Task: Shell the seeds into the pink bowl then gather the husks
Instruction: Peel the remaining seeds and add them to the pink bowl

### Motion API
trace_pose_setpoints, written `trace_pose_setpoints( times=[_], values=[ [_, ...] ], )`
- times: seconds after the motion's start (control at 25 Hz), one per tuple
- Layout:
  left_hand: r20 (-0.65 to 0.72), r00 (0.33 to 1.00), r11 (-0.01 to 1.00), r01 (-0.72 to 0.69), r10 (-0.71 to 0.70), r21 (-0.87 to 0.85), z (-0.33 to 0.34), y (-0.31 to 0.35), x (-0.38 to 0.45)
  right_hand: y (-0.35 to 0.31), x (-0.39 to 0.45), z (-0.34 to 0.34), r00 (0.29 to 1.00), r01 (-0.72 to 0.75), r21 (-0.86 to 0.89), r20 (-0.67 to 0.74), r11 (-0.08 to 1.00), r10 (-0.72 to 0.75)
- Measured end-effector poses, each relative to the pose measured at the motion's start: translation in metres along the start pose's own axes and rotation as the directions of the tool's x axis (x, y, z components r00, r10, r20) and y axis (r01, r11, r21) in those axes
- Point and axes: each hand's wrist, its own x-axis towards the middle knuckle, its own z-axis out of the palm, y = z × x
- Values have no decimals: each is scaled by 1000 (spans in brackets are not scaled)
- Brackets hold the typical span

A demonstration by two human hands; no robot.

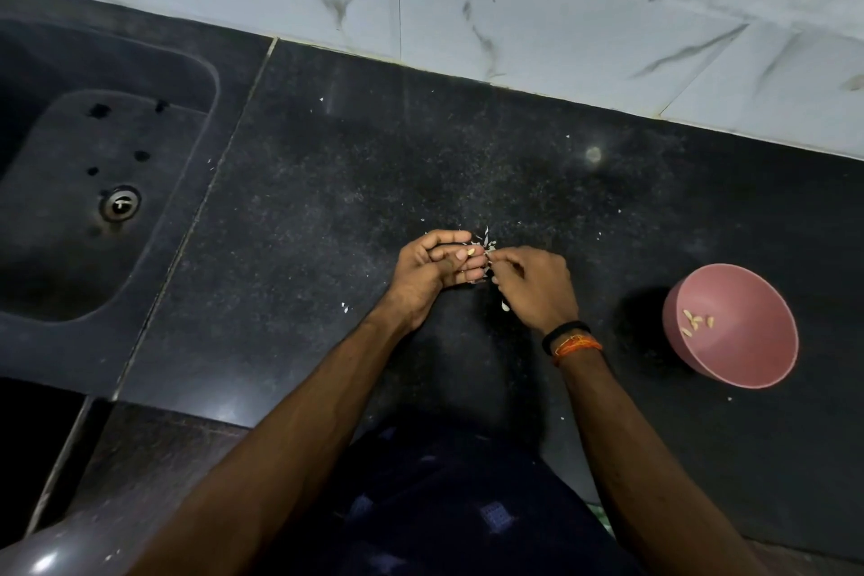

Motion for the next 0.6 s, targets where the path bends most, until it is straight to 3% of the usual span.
trace_pose_setpoints(
  times=[0.12, 0.36, 0.6],
  values=[
    [-13, 1000, 1000, 4, -4, 0, 0, 0, 1, 2, 1, 0, 999, -30, -22, -22, 999, 29],
    [-15, 1000, 1000, 7, -7, 12, -1, -1, 0, 4, -3, -3, 990, 67, -51, -122, 996, -73],
    [-40, 999, 1000, 10, -9, 20, 3, 2, -1, 5, 0, -4, 991, 73, -43, -110, 996, -78]
  ],
)
